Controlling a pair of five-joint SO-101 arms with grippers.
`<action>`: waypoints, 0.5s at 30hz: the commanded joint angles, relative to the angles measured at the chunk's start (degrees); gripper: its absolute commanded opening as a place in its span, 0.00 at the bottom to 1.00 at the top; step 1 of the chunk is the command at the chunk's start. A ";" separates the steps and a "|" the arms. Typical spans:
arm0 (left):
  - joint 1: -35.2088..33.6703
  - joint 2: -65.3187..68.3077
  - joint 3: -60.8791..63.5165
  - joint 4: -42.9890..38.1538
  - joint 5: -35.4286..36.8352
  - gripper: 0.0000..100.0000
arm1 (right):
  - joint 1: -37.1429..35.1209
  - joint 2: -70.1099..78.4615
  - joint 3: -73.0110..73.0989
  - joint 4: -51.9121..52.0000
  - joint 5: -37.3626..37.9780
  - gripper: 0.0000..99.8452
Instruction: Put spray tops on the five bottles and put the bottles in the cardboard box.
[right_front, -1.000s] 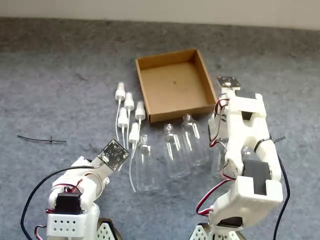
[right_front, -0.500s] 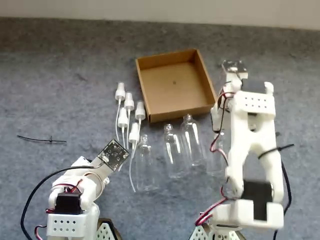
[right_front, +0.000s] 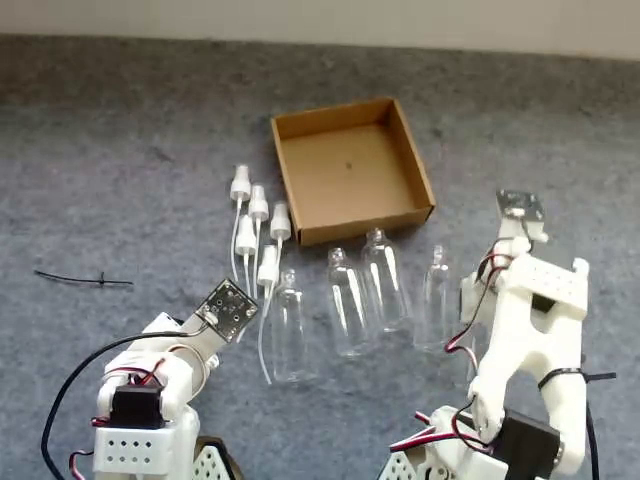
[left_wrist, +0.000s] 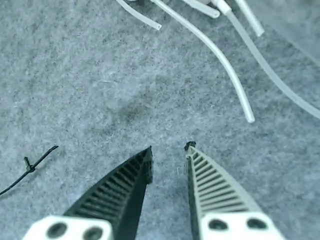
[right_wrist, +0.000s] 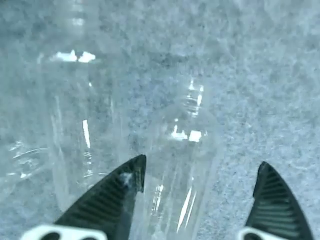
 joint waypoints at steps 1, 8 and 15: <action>-0.57 0.92 1.27 1.05 -0.53 0.11 | -1.54 1.10 0.92 -2.95 0.44 0.30; -0.57 0.92 1.27 1.05 -0.53 0.11 | -0.13 6.20 0.75 -9.80 0.79 0.12; -0.57 0.92 1.27 1.05 -0.53 0.11 | 5.58 11.38 -13.58 -4.70 8.44 0.08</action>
